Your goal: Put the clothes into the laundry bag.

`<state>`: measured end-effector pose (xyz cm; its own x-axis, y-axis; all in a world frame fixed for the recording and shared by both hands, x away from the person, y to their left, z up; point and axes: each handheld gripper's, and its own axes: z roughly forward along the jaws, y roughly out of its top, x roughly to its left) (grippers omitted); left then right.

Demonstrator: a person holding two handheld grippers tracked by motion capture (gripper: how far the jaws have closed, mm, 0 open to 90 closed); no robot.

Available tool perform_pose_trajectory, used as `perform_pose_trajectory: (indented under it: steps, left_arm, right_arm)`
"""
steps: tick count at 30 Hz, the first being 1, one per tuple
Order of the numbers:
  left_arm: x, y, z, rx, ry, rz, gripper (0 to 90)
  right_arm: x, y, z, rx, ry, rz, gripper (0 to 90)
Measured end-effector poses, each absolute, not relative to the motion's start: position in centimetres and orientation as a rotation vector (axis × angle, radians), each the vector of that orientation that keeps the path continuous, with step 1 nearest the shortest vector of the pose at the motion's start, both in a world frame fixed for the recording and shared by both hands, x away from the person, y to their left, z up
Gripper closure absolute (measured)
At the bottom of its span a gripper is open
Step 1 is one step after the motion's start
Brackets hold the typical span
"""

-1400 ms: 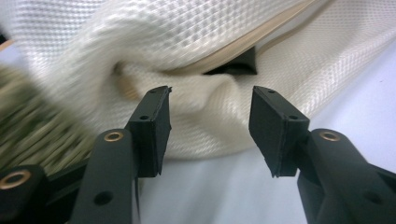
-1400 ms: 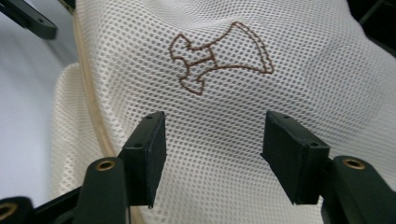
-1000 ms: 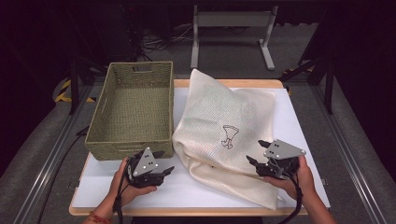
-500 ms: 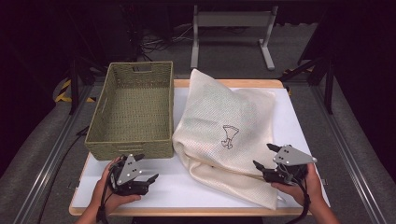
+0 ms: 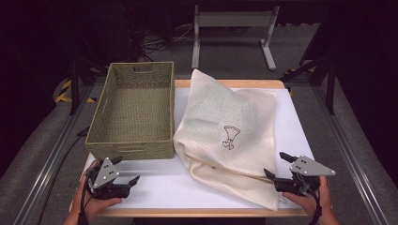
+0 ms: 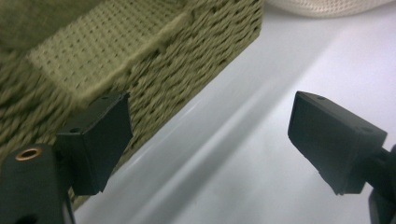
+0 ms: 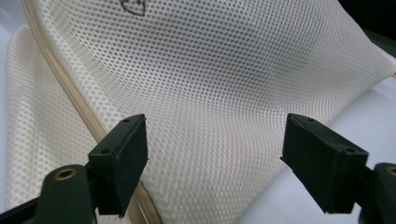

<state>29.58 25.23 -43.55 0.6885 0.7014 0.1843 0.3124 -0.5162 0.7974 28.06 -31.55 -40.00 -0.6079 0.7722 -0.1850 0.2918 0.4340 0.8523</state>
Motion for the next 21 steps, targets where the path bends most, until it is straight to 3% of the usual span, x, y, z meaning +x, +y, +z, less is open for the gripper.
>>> perform_pose_trajectory:
  steps: [12, 21]
  left_arm:
    - [29.6, 27.6, -44.3, 1.986, 0.907, 0.606, 10.7]
    - [29.7, 27.4, -44.3, 1.976, 0.902, 0.593, 9.9]
  right_arm:
    - [28.1, -31.9, -41.2, 0.924, 2.111, 1.133, 20.7]
    - [28.3, -31.9, -41.8, 0.936, 2.13, 1.123, 19.7]
